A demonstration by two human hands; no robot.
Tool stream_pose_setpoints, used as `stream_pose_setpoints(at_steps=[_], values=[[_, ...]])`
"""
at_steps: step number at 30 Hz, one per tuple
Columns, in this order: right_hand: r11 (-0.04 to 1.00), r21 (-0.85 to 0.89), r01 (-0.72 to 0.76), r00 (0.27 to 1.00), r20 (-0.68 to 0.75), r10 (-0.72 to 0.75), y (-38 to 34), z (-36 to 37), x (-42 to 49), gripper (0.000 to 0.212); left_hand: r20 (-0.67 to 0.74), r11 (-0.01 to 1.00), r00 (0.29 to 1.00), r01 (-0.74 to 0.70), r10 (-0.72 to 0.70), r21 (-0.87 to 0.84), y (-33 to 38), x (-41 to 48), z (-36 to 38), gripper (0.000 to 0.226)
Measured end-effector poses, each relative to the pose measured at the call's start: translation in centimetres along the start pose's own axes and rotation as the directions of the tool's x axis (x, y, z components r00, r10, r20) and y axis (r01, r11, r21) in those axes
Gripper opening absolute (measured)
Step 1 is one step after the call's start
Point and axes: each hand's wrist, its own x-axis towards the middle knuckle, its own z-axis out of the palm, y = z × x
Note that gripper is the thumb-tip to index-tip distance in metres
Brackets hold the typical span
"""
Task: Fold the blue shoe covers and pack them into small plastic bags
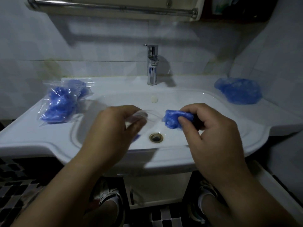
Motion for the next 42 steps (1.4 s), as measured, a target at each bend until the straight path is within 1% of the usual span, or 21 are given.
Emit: stream_pose_setpoints(at_steps=[3,7,9,10,11,15,18,20,22,24,26,28,30,31,32,34,36,38,40,41,42], values=[[0.994,-0.068,0.088,0.995,-0.039,-0.091,0.0,-0.4,0.2,0.011,0.051,0.993,0.999,-0.001,0.007,-0.116,1.1,-0.4,0.7,0.006],[0.962,-0.197,0.19,0.982,0.037,-0.187,0.1,-0.2,0.0,0.013,0.096,0.975,0.995,-0.003,0.025,-0.224,1.7,-0.7,0.8,0.006],[0.942,-0.25,0.226,0.973,0.102,-0.206,0.1,-0.1,-0.1,0.016,0.147,0.961,0.988,0.005,0.037,-0.277,1.8,-0.8,0.7,0.021],[0.934,-0.26,0.246,0.966,0.139,-0.216,0.0,-0.2,-0.1,0.016,0.166,0.955,0.985,0.004,0.047,-0.295,1.7,-0.8,0.7,0.029],[0.927,-0.264,0.268,0.958,0.178,-0.226,-0.1,-0.2,-0.1,0.014,0.182,0.951,0.982,0.003,0.056,-0.308,1.6,-0.8,0.6,0.032],[0.924,-0.226,0.308,0.923,0.308,-0.232,-0.2,-1.1,0.2,0.01,0.229,0.949,0.969,-0.012,0.088,-0.314,1.1,-0.7,0.6,0.021],[0.93,-0.203,0.308,0.89,0.407,-0.206,0.1,-1.8,0.4,0.009,0.243,0.952,0.966,-0.01,0.088,-0.305,0.7,-0.8,0.7,0.025],[0.923,-0.212,0.322,0.871,0.448,-0.201,0.1,-1.7,0.5,0.009,0.284,0.951,0.951,-0.027,0.119,-0.308,0.7,-0.9,0.6,0.027],[0.931,-0.202,0.305,0.878,0.438,-0.192,-0.1,-1.2,0.3,0.01,0.331,0.944,0.926,-0.068,0.18,-0.323,0.9,-1.0,0.7,0.024],[0.962,-0.168,0.216,0.91,0.392,-0.136,-0.6,-0.9,0.0,0.005,0.334,0.941,0.916,-0.113,0.223,-0.319,1.0,-1.1,0.9,0.023],[0.987,-0.115,0.11,0.944,0.323,-0.067,-0.9,-0.8,-0.1,0.02,0.316,0.941,0.913,-0.164,0.258,-0.294,1.0,-1.2,1.1,0.025],[0.995,-0.082,0.057,0.96,0.278,-0.032,-0.9,-0.7,0.0,0.027,0.296,0.945,0.912,-0.215,0.285,-0.247,1.0,-1.2,1.1,0.025],[0.997,-0.051,0.06,0.953,0.299,-0.042,-0.9,-0.4,0.1,0.021,0.257,0.944,0.924,-0.219,0.282,-0.248,1.0,-1.1,1.2,0.023],[0.997,-0.027,0.073,0.94,0.335,-0.06,-1.0,-0.3,0.0,0.016,0.237,0.941,0.932,-0.208,0.273,-0.267,0.9,-1.1,1.2,0.021],[0.997,-0.006,0.077,0.924,0.376,-0.069,-1.1,-0.3,-0.1,0.018,0.219,0.939,0.939,-0.2,0.265,-0.28,0.9,-1.0,1.2,0.02],[0.998,-0.001,0.061,0.889,0.455,-0.054,-1.3,-0.4,-0.5,0.029,0.204,0.939,0.944,-0.197,0.259,-0.283,0.8,-1.0,1.1,0.018],[0.994,-0.073,0.079,0.86,0.509,-0.031,-1.5,-0.5,-0.7,0.039,0.202,0.939,0.947,-0.187,0.25,-0.288,0.8,-1.0,1.0,0.018],[0.988,-0.122,0.097,0.875,0.484,-0.026,-1.6,-0.7,-0.8,0.043,0.189,0.939,0.95,-0.187,0.248,-0.288,0.8,-1.1,0.9,0.016],[0.992,-0.098,0.08,0.918,0.395,-0.034,-1.5,-1.0,-0.6,0.042,0.167,0.938,0.956,-0.187,0.242,-0.291,0.8,-1.1,0.8,0.016],[0.995,-0.072,0.067,0.923,0.383,-0.035,-1.5,-1.1,-0.5,0.041,0.162,0.936,0.958,-0.182,0.239,-0.301,0.9,-1.0,0.7,0.016],[0.997,-0.051,0.059,0.915,0.402,-0.033,-1.5,-1.1,-0.5,0.041,0.163,0.931,0.958,-0.177,0.237,-0.318,0.9,-1.0,0.7,0.016]])
